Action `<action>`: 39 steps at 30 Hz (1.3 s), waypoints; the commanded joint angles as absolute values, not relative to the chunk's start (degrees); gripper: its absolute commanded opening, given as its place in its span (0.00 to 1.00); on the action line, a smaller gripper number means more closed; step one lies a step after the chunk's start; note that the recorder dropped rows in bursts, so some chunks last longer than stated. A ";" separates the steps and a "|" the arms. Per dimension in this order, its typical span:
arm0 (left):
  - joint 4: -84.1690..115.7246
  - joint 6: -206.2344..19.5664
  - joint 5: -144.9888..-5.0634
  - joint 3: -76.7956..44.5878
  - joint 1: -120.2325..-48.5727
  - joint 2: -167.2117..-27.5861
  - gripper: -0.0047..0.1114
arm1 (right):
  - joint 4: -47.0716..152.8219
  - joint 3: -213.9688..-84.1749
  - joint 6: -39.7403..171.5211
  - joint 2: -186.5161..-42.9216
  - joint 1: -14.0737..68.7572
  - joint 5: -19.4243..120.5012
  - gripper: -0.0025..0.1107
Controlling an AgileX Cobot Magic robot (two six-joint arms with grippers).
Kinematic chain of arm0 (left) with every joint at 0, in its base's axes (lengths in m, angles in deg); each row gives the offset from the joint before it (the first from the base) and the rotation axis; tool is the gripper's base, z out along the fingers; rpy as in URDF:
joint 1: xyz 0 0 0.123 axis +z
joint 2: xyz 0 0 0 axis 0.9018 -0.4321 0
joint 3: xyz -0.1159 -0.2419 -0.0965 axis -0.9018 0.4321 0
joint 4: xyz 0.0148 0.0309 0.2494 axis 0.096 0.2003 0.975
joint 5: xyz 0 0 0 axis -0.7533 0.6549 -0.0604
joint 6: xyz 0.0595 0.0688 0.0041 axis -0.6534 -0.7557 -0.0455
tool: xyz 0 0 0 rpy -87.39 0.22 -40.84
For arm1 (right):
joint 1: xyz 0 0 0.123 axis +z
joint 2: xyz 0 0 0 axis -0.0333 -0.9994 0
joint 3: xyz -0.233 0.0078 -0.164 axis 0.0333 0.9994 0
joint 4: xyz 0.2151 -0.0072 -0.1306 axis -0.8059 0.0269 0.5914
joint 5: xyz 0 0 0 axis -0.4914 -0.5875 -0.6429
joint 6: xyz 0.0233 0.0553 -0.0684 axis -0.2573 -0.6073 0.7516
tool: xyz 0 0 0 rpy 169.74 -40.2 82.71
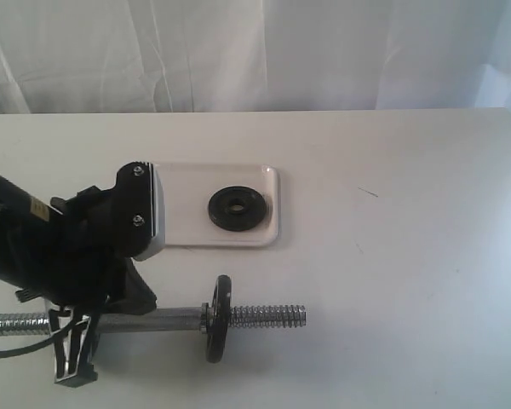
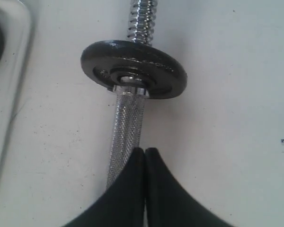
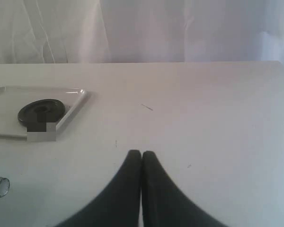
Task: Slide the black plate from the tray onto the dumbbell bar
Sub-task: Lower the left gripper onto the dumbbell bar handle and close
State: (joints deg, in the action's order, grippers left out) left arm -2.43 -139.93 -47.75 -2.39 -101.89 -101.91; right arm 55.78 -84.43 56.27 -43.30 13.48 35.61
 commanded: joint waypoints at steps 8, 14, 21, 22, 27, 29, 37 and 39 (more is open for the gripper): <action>1.45 -147.15 -53.11 0.57 -102.37 -103.10 0.27 | 55.87 -84.17 56.00 -42.92 13.49 35.68 0.02; 1.45 -147.15 -59.97 3.12 -102.37 -103.10 0.66 | 55.87 -84.17 56.00 -42.92 13.49 35.68 0.02; -0.71 -147.61 -62.65 3.26 -103.09 -104.95 0.64 | 55.87 -84.17 56.00 -42.92 13.49 35.68 0.02; -0.71 -147.61 -62.94 3.26 -103.44 -105.40 0.64 | 55.87 -84.17 56.00 -42.92 13.49 35.68 0.02; -0.71 -147.73 -63.71 3.26 -104.01 -108.18 0.64 | 55.87 -84.17 56.00 -42.92 13.49 35.68 0.02; -0.71 -147.73 -64.41 3.26 -104.01 -108.89 0.64 | 55.87 -84.17 56.00 -42.92 13.49 35.68 0.02; -0.71 -147.59 -67.74 3.26 -104.01 -112.86 0.63 | 55.87 -84.17 56.00 -42.92 13.49 35.68 0.02; -0.71 -147.59 -68.11 3.26 -104.01 -113.84 0.63 | 55.87 -84.17 56.00 -42.92 13.49 35.68 0.02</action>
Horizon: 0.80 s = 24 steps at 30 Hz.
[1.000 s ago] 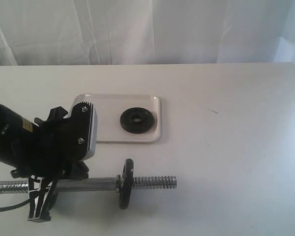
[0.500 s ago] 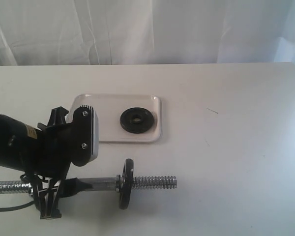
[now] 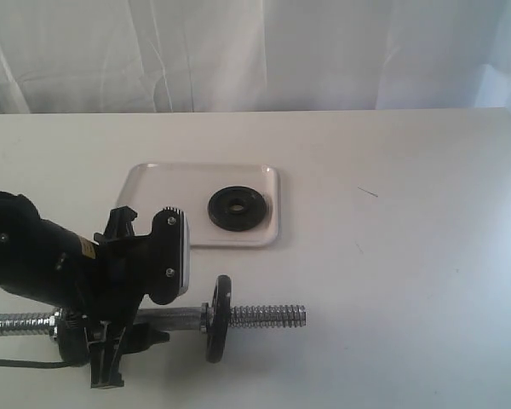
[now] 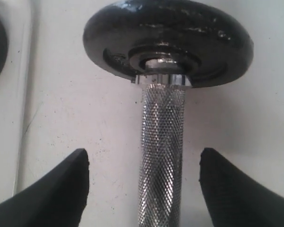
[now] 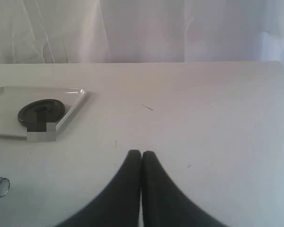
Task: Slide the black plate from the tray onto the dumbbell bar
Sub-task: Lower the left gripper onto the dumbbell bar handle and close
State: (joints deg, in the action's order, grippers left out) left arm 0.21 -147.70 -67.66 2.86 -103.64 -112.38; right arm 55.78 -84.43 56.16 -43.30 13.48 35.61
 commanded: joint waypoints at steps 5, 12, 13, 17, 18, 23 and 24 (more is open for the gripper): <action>-0.71 -147.59 -69.41 3.26 -104.01 -116.18 0.63 | 55.87 -84.17 56.00 -42.92 13.49 35.68 0.02; -0.71 -147.59 -72.10 3.26 -104.01 -118.08 0.63 | 55.87 -84.17 56.00 -42.92 13.49 35.68 0.02; -0.71 -147.59 -72.10 3.26 -104.01 -118.30 0.63 | 55.87 -84.17 56.00 -42.92 13.49 35.68 0.02; -0.71 -147.59 -70.94 3.26 -104.01 -119.73 0.63 | 55.87 -84.17 56.00 -42.92 13.49 35.55 0.02; -0.71 -147.59 -70.94 3.26 -104.01 -120.02 0.63 | 55.87 -84.17 56.00 -42.92 13.49 35.55 0.02; -0.71 -147.59 -70.94 3.26 -104.01 -120.00 0.61 | 55.87 -84.17 56.00 -42.92 13.49 35.65 0.02; -0.71 -147.59 -70.94 3.26 -104.01 -120.00 0.60 | 55.87 -84.17 56.00 -42.92 13.49 35.65 0.02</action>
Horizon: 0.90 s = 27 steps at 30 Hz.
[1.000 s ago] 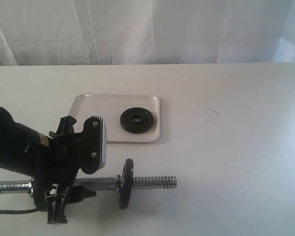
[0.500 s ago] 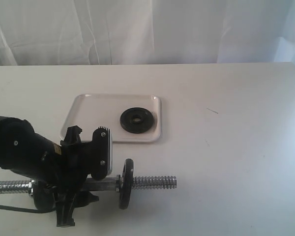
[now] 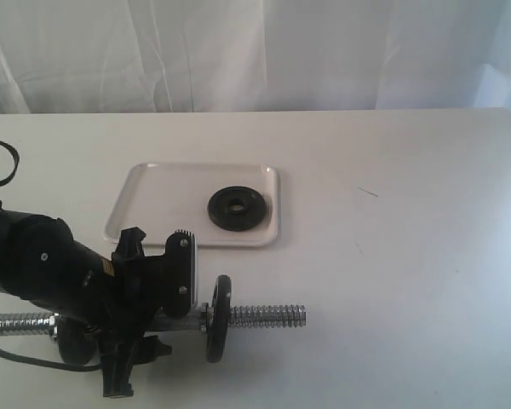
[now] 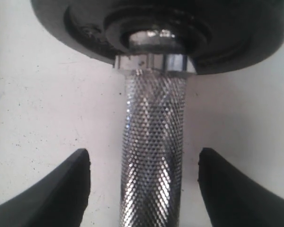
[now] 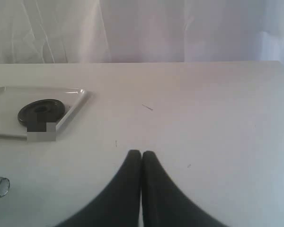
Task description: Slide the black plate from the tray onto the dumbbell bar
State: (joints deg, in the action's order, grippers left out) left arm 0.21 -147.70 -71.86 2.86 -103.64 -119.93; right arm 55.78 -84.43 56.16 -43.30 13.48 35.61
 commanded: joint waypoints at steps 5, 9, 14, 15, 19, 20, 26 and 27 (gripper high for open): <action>-0.71 -147.59 -70.83 3.26 -104.01 -120.00 0.54 | 55.87 -84.17 56.00 -42.92 13.49 35.54 0.02; -0.71 -147.59 -70.70 3.26 -104.01 -120.00 0.52 | 55.87 -84.17 56.00 -42.92 13.49 35.54 0.02; -0.71 -147.59 -70.59 3.26 -104.01 -120.76 0.52 | 55.87 -84.17 56.00 -42.92 13.49 35.54 0.02; -0.71 -147.59 -70.59 3.26 -104.01 -120.87 0.52 | 55.87 -84.17 56.00 -42.92 13.49 35.54 0.02; -0.71 -147.59 -70.72 3.26 -104.01 -121.02 0.52 | 55.87 -84.17 56.00 -42.92 13.49 35.65 0.02; -0.71 -147.59 -70.72 3.26 -104.01 -121.02 0.52 | 55.87 -84.17 56.00 -42.92 13.49 35.65 0.02; -0.71 -147.59 -70.71 3.26 -104.01 -121.02 0.46 | 55.87 -84.17 54.91 -42.92 13.49 35.65 0.02; -0.71 -147.59 -70.71 3.26 -104.01 -121.02 0.42 | 55.87 -84.17 54.91 -42.92 13.49 35.65 0.02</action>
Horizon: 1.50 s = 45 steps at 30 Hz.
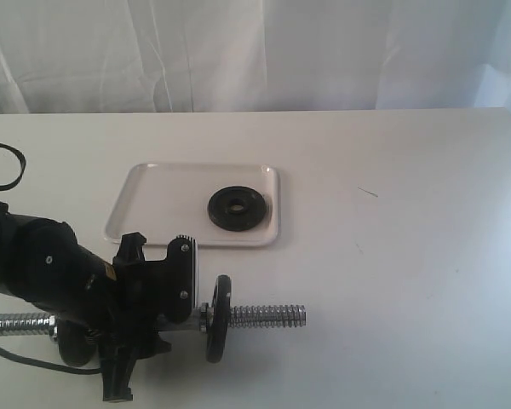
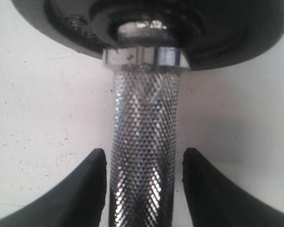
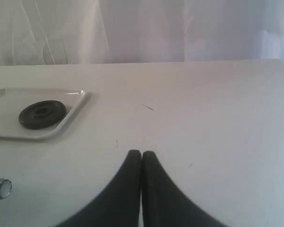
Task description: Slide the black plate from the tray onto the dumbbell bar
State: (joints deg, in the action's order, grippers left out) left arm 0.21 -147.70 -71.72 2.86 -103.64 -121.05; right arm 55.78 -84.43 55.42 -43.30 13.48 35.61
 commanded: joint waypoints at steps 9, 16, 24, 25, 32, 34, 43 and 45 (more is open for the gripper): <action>-0.71 -147.59 -70.71 3.26 -104.01 -119.35 0.04 | 55.87 -84.17 54.91 -42.92 13.49 35.65 0.02; -0.71 -147.59 -70.71 3.26 -104.01 -116.38 0.04 | 55.87 -84.17 54.91 -42.92 13.49 35.65 0.02; -0.71 -147.59 -70.71 3.26 -104.01 -113.18 0.04 | 55.87 -84.17 54.91 -42.92 13.49 35.65 0.02; -0.71 -147.59 -70.71 3.26 -104.01 -112.82 0.04 | 55.87 -84.17 54.91 -42.92 13.49 35.65 0.02; -0.59 -147.59 -70.71 3.26 -104.01 -111.37 0.04 | 55.70 -84.17 54.90 -42.92 13.49 35.54 0.02; -0.59 -147.59 -70.71 3.26 -104.01 -111.30 0.04 | 55.70 -84.17 54.90 -42.92 13.49 35.54 0.02; -0.59 -147.59 -70.60 3.26 -104.01 -108.99 0.04 | 55.72 -84.17 54.90 -42.92 13.49 35.65 0.02; -0.59 -147.59 -70.33 3.26 -104.01 -108.49 0.04 | 55.72 -84.17 54.90 -42.92 13.49 35.65 0.02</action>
